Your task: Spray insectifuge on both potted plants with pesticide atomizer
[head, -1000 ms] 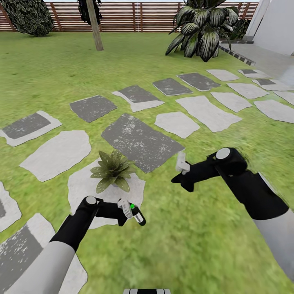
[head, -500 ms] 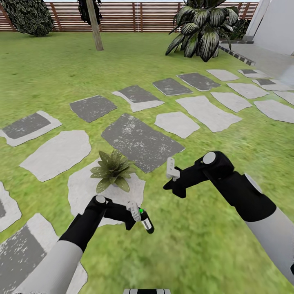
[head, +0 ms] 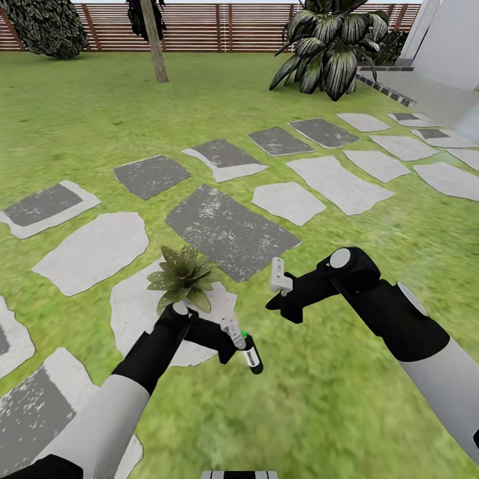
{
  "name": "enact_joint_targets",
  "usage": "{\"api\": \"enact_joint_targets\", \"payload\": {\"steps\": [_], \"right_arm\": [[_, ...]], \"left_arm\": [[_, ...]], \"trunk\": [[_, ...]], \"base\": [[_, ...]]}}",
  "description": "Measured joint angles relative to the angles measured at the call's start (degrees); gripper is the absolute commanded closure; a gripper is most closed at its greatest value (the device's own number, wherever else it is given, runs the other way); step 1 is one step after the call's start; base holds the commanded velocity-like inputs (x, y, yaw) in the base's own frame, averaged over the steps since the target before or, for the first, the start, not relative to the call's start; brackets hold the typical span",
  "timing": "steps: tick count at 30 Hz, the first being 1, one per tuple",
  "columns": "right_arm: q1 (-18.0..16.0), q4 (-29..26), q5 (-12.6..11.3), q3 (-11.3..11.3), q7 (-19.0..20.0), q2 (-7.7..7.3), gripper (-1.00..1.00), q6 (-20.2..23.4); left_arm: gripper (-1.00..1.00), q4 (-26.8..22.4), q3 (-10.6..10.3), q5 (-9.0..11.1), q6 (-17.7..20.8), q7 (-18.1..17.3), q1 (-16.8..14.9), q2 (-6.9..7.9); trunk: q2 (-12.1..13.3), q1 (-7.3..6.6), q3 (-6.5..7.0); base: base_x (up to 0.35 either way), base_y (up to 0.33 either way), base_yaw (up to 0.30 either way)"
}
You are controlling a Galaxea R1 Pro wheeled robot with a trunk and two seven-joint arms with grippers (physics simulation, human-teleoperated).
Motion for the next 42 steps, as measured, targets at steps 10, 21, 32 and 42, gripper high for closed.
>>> {"api": "enact_joint_targets", "payload": {"steps": [10,21,32,42], "right_arm": [[-0.1,0.0,0.0,-0.1,0.0,0.08,1.00,0.0],[-0.1,-0.1,0.0,-0.2,0.0,0.09,1.00,0.0],[-0.1,0.0,0.0,-0.2,-0.1,0.09,1.00,0.0],[-0.1,0.0,0.0,-0.3,-0.2,0.09,1.00,-0.1]], "left_arm": [[1.00,0.0,-0.3,0.1,0.3,-0.1,-1.0,-1.54],[1.00,-0.1,-0.3,0.3,0.3,-0.3,-2.0,-2.22],[1.00,-0.8,-0.3,0.4,0.4,-0.9,-3.1,-3.46],[1.00,-2.1,-0.3,0.4,2.0,-1.3,-3.7,-3.74]], "trunk": [[0.0,0.00,0.00],[0.0,0.00,0.00],[0.0,0.00,0.00],[0.0,0.00,0.00]], "base": [[0.000,0.000,0.000],[0.000,0.000,0.000],[0.000,0.000,0.000],[0.000,0.000,0.000]]}}
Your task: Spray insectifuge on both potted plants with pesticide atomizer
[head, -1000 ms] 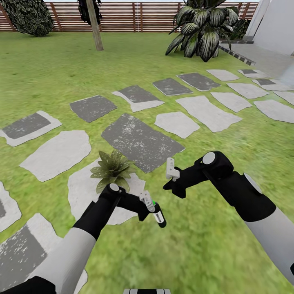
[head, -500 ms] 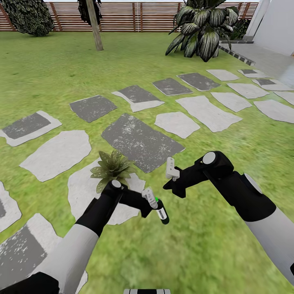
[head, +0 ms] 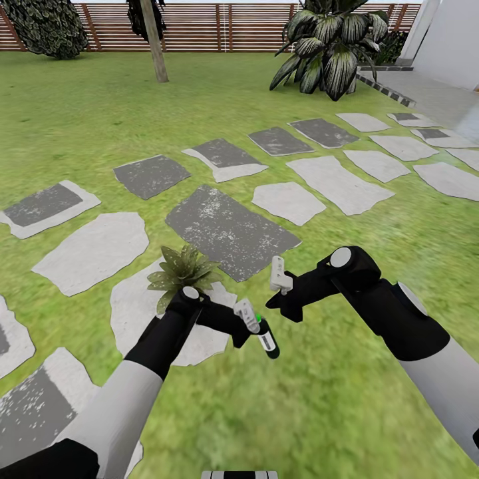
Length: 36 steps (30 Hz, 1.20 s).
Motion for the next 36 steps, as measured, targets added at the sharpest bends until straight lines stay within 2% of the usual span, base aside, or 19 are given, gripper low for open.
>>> {"api": "enact_joint_targets", "payload": {"steps": [36], "right_arm": [[-0.1,0.1,0.0,-0.1,-0.4,0.00,1.00,0.0]], "left_arm": [[1.00,-1.3,0.0,0.3,1.0,-0.1,-0.4,-0.96]], "trunk": [[0.0,0.00,0.00]], "base": [[0.000,0.000,0.000]]}}
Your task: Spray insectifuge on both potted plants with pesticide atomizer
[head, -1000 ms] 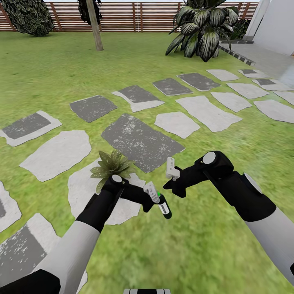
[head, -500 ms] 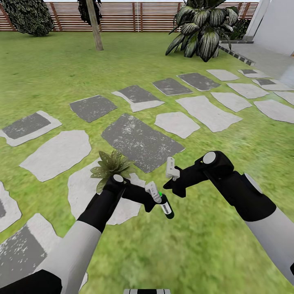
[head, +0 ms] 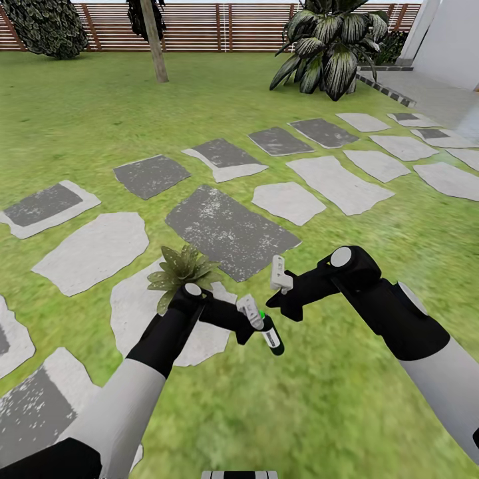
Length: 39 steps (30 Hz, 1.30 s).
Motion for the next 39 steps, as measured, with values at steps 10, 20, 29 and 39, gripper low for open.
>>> {"api": "enact_joint_targets", "payload": {"steps": [10,20,29,39], "right_arm": [[0.0,0.1,0.0,-0.1,0.0,0.05,1.00,0.0],[0.0,0.1,0.0,-0.1,-0.1,0.08,1.00,0.0],[0.1,0.2,0.0,-0.1,-0.4,0.04,1.00,0.0],[0.0,0.2,0.0,-0.1,-0.4,0.00,1.00,0.0]], "left_arm": [[1.00,0.0,0.0,3.4,0.0,0.1,-0.3,0.00],[1.00,0.0,0.0,4.5,0.0,0.1,-0.6,0.00],[1.00,0.0,0.1,5.0,1.3,0.1,-1.2,0.00],[1.00,0.0,0.2,5.9,2.8,-0.1,-1.4,0.00]], "trunk": [[0.0,0.00,0.00],[0.0,0.00,0.00],[0.0,0.00,0.00],[0.0,0.00,0.00]], "base": [[0.000,0.000,0.000],[0.000,0.000,0.000],[0.000,0.000,0.000],[0.000,0.000,0.000]]}}
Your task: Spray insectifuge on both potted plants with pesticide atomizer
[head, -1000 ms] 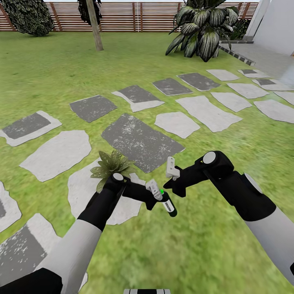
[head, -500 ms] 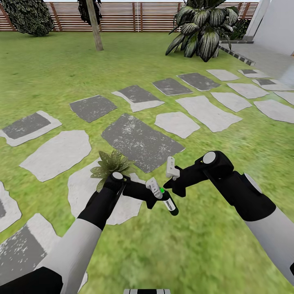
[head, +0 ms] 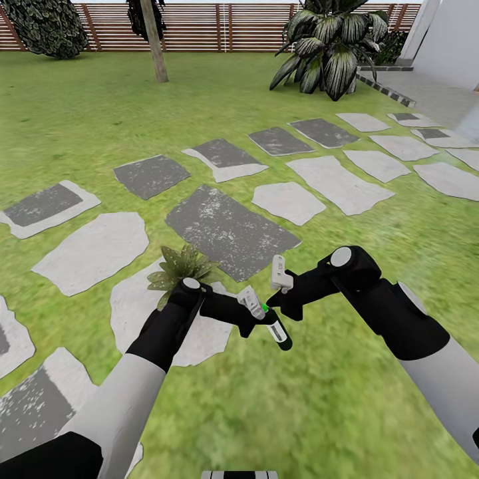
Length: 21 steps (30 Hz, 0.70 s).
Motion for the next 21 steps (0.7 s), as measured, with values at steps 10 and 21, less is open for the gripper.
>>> {"api": "enact_joint_targets", "payload": {"steps": [10,21], "right_arm": [[0.0,-0.1,0.0,-0.1,0.0,0.00,1.00,-0.1],[0.0,-0.1,0.0,-0.1,0.0,0.00,1.00,-0.1]], "left_arm": [[1.00,0.0,0.0,0.1,0.0,-0.1,0.0,0.00],[1.00,-1.6,0.0,0.1,0.2,0.0,0.0,0.00]], "trunk": [[0.0,0.00,0.00],[0.0,0.00,0.00]], "base": [[0.000,0.000,0.000],[0.000,0.000,0.000]]}}
